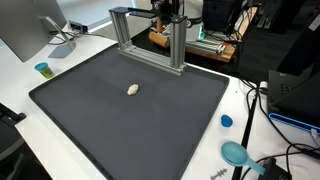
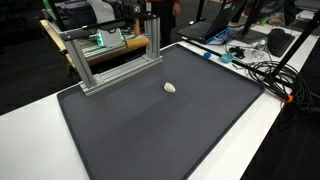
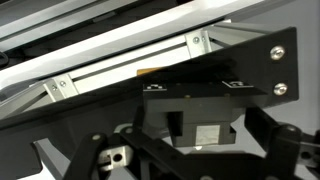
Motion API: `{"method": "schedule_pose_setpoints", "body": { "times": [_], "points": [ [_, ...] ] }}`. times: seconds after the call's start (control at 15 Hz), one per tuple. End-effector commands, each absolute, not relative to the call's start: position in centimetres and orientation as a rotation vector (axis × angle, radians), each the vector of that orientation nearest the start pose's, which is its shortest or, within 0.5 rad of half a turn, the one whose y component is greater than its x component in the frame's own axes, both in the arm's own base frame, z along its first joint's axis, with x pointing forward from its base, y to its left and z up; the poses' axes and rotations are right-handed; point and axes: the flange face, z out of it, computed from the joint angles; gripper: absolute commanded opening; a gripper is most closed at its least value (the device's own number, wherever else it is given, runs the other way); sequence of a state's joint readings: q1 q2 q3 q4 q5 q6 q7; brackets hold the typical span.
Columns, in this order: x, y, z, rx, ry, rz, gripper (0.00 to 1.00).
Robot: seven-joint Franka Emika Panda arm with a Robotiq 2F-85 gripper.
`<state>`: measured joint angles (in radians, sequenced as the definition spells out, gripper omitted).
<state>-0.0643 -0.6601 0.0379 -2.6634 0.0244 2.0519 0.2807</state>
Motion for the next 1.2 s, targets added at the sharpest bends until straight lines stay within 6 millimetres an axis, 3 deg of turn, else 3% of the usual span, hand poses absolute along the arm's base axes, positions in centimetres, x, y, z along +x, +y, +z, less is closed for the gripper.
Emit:
{"method": "schedule_pose_setpoints", "body": {
  "times": [0.0, 0.27, 0.33, 0.47, 0.53, 0.67, 0.87, 0.93, 1.13],
  "points": [
    [32.5, 0.1, 44.5, -3.111, 0.513, -0.170, 1.00],
    [32.4, 1.9, 43.8, -3.100, 0.562, -0.332, 1.00],
    [33.9, 2.5, 44.9, -3.101, 0.568, -0.368, 1.00],
    [34.2, 3.3, 44.8, -3.112, 0.592, -0.444, 1.00],
    [34.2, 3.5, 44.7, -3.130, 0.618, -0.447, 1.00],
    [33.7, 3.6, 44.5, -3.179, 0.659, -0.416, 0.89],
    [33.5, 3.5, 43.7, -3.230, 0.653, -0.345, 0.88],
    [33.6, 3.5, 43.7, -3.225, 0.607, -0.343, 0.96],
    [33.8, 3.0, 43.7, -3.209, 0.542, -0.328, 1.00]
  ]
}}
